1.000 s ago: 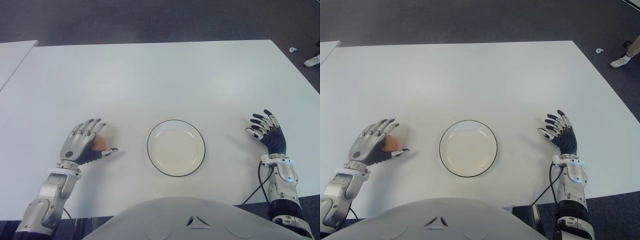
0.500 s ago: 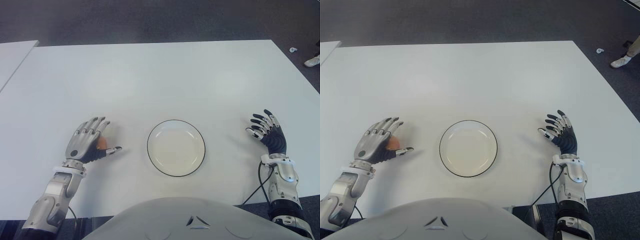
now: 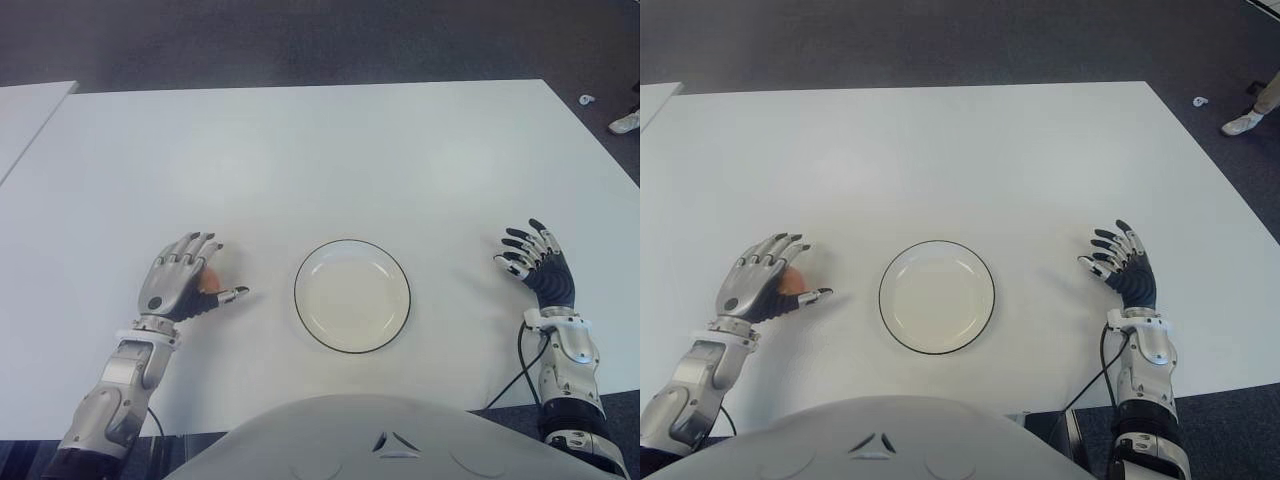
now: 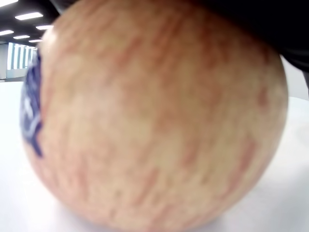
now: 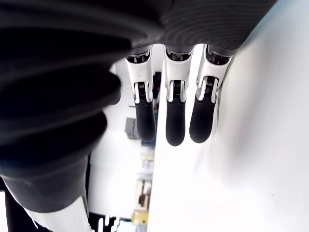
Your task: Put the apples into the plate.
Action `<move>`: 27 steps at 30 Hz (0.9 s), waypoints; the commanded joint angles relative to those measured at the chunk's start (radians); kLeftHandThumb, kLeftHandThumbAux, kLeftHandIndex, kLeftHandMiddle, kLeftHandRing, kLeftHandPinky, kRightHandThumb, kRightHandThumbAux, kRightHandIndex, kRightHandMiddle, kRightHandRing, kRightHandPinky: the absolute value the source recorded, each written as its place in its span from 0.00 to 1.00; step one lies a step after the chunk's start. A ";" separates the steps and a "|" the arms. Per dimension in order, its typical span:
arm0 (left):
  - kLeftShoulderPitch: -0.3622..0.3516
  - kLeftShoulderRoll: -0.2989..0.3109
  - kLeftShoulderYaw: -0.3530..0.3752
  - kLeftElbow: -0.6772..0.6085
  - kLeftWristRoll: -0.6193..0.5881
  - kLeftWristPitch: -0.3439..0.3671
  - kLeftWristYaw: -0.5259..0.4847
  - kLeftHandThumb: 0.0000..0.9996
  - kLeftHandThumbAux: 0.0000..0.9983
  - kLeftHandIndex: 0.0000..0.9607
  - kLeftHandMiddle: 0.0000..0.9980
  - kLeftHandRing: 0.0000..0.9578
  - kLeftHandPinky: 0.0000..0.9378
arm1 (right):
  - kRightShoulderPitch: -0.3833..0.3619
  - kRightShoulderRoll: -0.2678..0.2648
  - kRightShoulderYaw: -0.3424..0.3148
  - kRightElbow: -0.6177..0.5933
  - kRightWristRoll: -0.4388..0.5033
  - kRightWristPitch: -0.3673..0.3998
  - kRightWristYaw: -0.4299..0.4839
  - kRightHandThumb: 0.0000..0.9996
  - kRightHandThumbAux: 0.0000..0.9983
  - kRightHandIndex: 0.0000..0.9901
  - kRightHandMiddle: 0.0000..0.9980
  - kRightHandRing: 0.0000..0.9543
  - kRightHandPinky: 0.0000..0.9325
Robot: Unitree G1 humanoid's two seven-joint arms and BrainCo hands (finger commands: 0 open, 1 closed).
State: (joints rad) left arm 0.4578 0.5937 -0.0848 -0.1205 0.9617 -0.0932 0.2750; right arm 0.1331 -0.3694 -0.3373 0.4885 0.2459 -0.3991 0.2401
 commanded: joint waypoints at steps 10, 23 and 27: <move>-0.025 -0.012 -0.067 0.167 0.077 -0.003 0.197 0.45 0.52 0.64 0.72 0.75 0.80 | 0.026 0.024 -0.016 0.016 0.019 0.101 0.006 0.41 0.83 0.10 0.29 0.31 0.32; -0.086 -0.022 -0.128 0.293 0.075 -0.019 0.412 0.63 0.70 0.88 0.90 0.92 0.95 | -0.004 -0.001 -0.041 0.056 0.030 0.135 0.018 0.42 0.82 0.10 0.28 0.30 0.31; -0.092 -0.022 -0.138 0.303 0.067 -0.023 0.432 0.65 0.71 0.89 0.91 0.93 0.95 | -0.010 -0.006 -0.042 0.062 0.020 0.146 0.008 0.41 0.81 0.10 0.26 0.29 0.29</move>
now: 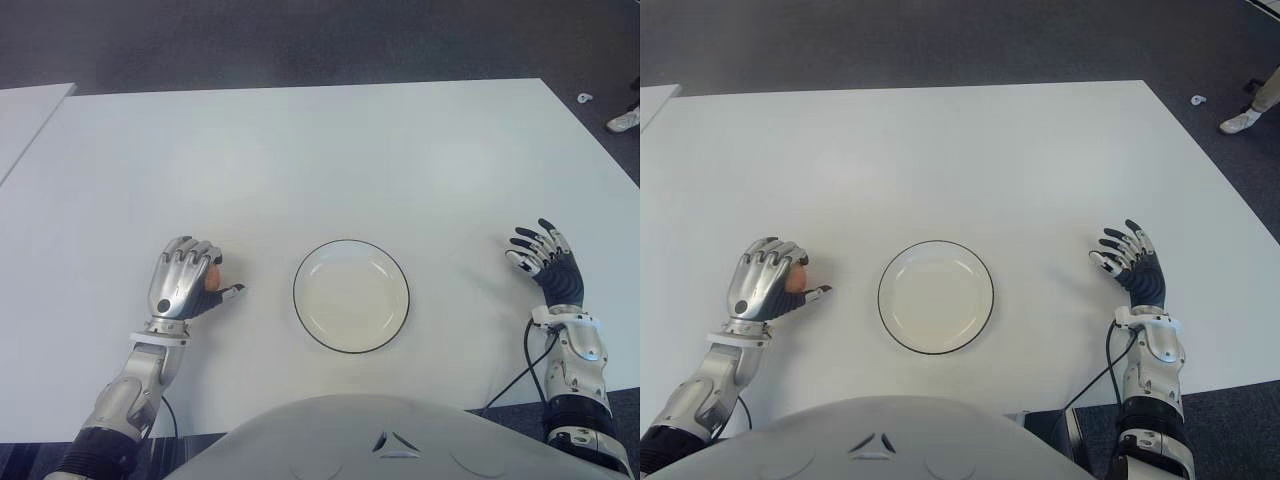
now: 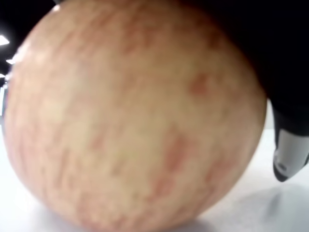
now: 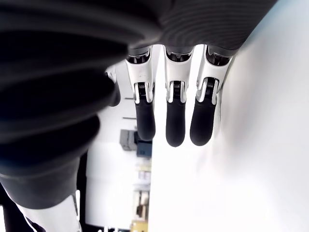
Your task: Put the apples into the plate.
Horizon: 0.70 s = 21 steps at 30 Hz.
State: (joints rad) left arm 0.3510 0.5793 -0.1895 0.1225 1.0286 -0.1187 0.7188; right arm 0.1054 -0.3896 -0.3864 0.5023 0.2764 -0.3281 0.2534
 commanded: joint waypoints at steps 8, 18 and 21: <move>0.011 0.000 -0.043 0.067 -0.022 -0.014 0.011 0.73 0.70 0.89 0.90 0.92 0.93 | 0.012 0.014 0.003 0.052 -0.015 0.078 -0.013 0.39 0.82 0.10 0.27 0.30 0.28; 0.017 -0.001 -0.037 0.060 -0.064 -0.033 0.000 0.78 0.68 0.88 0.88 0.91 0.92 | -0.003 0.015 -0.002 0.070 -0.015 0.078 -0.019 0.41 0.82 0.11 0.28 0.29 0.31; 0.017 -0.002 -0.035 0.058 -0.072 -0.035 -0.005 0.79 0.67 0.88 0.88 0.91 0.92 | -0.007 0.017 -0.004 0.070 -0.015 0.080 -0.024 0.42 0.81 0.12 0.28 0.30 0.31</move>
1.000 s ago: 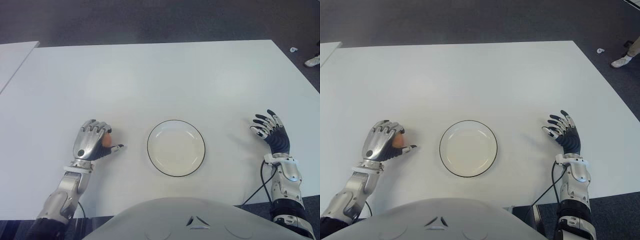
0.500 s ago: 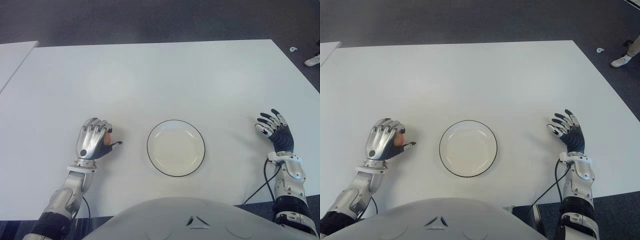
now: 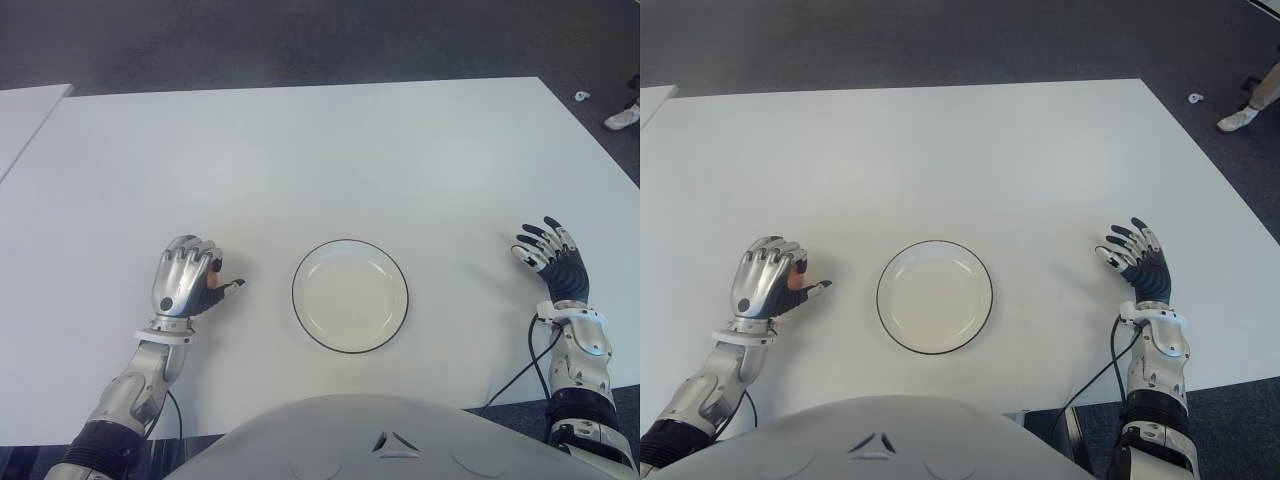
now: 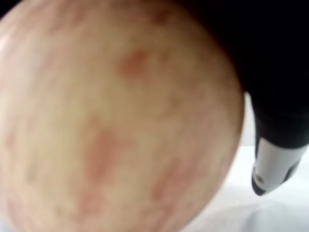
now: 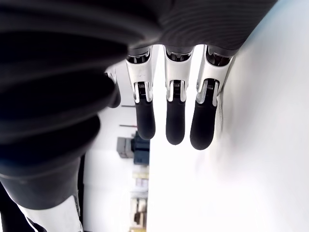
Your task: Put the apples into the plate.
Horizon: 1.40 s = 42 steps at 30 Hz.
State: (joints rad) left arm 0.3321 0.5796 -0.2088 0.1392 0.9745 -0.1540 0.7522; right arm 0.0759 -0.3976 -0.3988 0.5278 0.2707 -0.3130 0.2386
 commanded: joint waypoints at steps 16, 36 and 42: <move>0.039 0.007 -0.011 0.024 -0.031 0.000 -0.066 0.78 0.67 0.88 0.87 0.90 0.91 | 0.034 0.036 0.013 0.032 -0.015 0.045 -0.018 0.42 0.80 0.12 0.29 0.32 0.30; 0.042 0.013 0.000 0.003 -0.043 0.001 -0.089 0.79 0.67 0.88 0.88 0.90 0.92 | 0.038 0.036 0.021 0.036 -0.023 0.030 -0.006 0.42 0.81 0.11 0.28 0.30 0.29; 0.045 0.017 0.003 -0.006 -0.041 0.005 -0.102 0.78 0.68 0.88 0.88 0.90 0.92 | 0.034 0.037 0.021 0.043 -0.024 0.025 -0.007 0.41 0.81 0.11 0.29 0.31 0.31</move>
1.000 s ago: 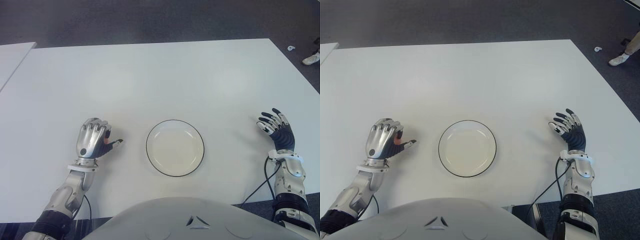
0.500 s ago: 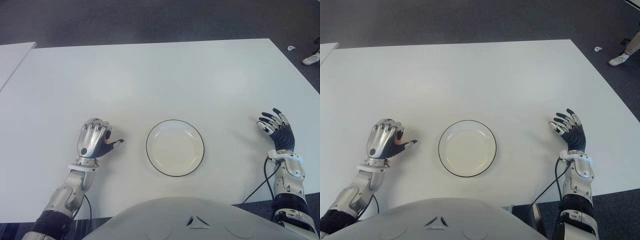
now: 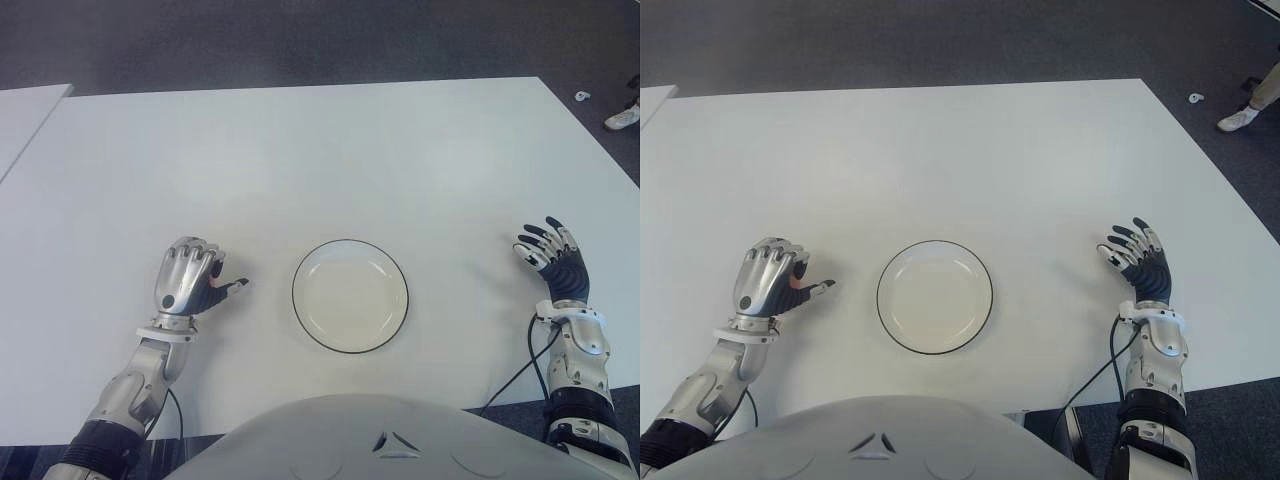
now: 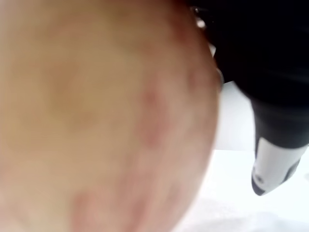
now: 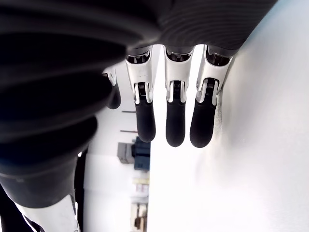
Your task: Put the apples into the plate.
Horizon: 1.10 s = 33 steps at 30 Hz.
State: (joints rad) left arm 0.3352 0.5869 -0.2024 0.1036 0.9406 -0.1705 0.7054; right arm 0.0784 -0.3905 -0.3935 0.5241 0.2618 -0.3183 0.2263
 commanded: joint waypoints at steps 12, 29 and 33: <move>0.045 0.012 0.001 0.017 -0.004 0.029 -0.063 0.78 0.68 0.88 0.88 0.91 0.93 | 0.028 0.033 0.017 0.051 -0.016 0.029 -0.002 0.40 0.81 0.11 0.29 0.32 0.32; 0.043 0.047 0.010 -0.004 0.035 0.014 -0.021 0.49 0.59 0.78 0.84 0.86 0.86 | 0.031 0.027 0.021 0.059 -0.017 0.017 0.015 0.38 0.82 0.10 0.28 0.31 0.31; 0.093 0.050 0.028 -0.115 0.075 0.092 -0.099 0.36 0.46 0.57 0.65 0.62 0.60 | 0.029 0.029 0.020 0.061 -0.016 0.020 0.015 0.38 0.83 0.10 0.27 0.31 0.30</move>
State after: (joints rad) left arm 0.3713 0.6269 -0.1880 0.0480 0.9838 -0.1371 0.6769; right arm 0.0738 -0.3908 -0.3917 0.5415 0.2597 -0.3390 0.2333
